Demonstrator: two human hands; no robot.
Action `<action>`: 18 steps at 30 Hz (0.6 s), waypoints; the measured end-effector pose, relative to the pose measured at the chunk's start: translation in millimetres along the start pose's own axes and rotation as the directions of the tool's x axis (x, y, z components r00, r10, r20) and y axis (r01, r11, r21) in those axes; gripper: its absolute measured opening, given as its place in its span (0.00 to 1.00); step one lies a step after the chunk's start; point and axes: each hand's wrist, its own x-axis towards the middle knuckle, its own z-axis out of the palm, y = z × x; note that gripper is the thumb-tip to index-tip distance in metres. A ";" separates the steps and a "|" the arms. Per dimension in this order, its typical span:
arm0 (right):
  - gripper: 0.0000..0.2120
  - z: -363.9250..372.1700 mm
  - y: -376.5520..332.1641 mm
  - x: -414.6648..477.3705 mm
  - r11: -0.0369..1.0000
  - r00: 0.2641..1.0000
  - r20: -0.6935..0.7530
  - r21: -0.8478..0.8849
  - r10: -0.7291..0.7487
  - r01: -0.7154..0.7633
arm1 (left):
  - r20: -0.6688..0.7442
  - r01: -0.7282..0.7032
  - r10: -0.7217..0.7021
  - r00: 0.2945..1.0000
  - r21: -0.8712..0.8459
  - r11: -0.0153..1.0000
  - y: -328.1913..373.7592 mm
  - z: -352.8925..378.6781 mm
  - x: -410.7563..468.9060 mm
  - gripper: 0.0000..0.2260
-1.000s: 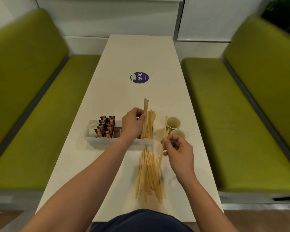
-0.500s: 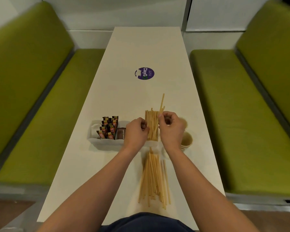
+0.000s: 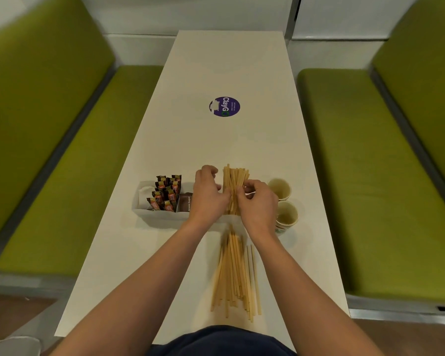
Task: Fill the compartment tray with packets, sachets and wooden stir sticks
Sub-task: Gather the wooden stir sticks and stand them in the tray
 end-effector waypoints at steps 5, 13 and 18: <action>0.18 0.6 -4.4 -1.2 1.000 1.000 0.008 0.003 0.013 -0.013 | 0.101 0.042 -0.045 0.994 0.028 0.999 6.7 2.5 3.6 0.27; 0.09 6.0 -12.5 4.3 0.983 0.991 -0.036 0.138 0.128 -0.122 | 0.130 0.078 -0.078 0.988 0.001 0.997 10.3 4.1 3.1 0.12; 0.26 5.2 -18.2 10.2 0.973 0.981 0.071 0.128 0.182 -0.190 | 0.184 0.098 -0.098 0.978 0.008 0.995 5.4 6.5 10.5 0.14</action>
